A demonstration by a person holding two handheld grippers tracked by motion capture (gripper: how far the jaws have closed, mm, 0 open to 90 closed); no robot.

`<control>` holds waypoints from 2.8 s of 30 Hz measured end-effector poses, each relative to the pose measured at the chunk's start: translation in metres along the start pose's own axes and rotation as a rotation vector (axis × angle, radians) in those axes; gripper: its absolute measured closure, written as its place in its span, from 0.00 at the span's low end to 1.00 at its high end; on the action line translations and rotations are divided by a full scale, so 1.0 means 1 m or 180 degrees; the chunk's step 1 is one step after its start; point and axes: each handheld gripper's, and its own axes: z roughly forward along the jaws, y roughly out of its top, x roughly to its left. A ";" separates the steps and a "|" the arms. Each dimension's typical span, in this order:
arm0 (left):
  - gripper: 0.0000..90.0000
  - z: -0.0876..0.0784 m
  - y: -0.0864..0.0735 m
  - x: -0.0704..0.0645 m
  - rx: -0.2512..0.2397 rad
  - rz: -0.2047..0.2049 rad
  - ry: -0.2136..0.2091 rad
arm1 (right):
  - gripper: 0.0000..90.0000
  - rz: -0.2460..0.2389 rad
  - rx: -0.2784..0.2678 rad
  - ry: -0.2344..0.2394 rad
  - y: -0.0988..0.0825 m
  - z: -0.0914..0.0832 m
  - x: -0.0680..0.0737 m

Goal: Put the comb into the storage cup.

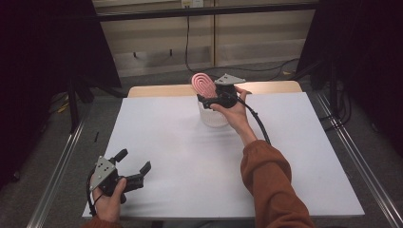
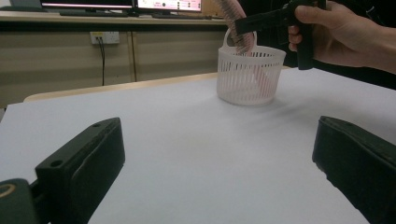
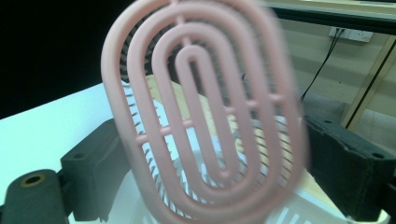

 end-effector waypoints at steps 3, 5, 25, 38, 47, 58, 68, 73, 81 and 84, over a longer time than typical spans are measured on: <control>0.03 0.000 0.000 0.000 -0.0007 -0.0005 -0.0002 | 0.13 -0.0012 0.0077 -0.0009 -0.003 0.002 0.001; 0.03 0.000 0.000 0.000 -0.0008 -0.0009 0.0007 | 0.14 -0.0018 0.0063 -0.0036 -0.003 0.002 0.002; 0.02 -0.001 0.001 0.000 -0.0044 -0.0013 -0.0023 | 0.11 -0.0109 0.0158 -0.0011 -0.003 -0.001 0.008; 0.02 -0.001 0.001 -0.001 -0.0028 0.0015 -0.0018 | 0.11 -0.0062 0.0106 -0.0062 -0.005 -0.009 0.003; 0.02 -0.001 0.000 0.000 -0.0023 -0.0012 0.0026 | 0.07 0.0010 0.0016 -0.0076 -0.003 -0.016 0.001; 0.02 0.000 0.000 0.000 -0.0047 -0.0042 0.0044 | 0.03 -0.0002 -0.0114 -0.0164 0.002 -0.027 0.000; 0.02 0.001 -0.001 0.002 -0.0004 -0.0039 0.0085 | 0.03 0.0038 -0.0111 -0.0298 0.001 -0.039 -0.009; 0.02 -0.001 -0.001 0.002 -0.0016 -0.0040 0.0102 | 0.03 0.0039 -0.0146 -0.0331 0.001 -0.044 -0.011; 0.02 -0.002 0.000 0.002 -0.0021 -0.0025 0.0128 | 0.03 0.0040 -0.0199 -0.0372 0.002 -0.052 -0.012; 0.02 -0.002 0.000 0.002 -0.0044 -0.0033 0.0128 | 0.03 0.0047 -0.0210 -0.0394 0.001 -0.055 -0.011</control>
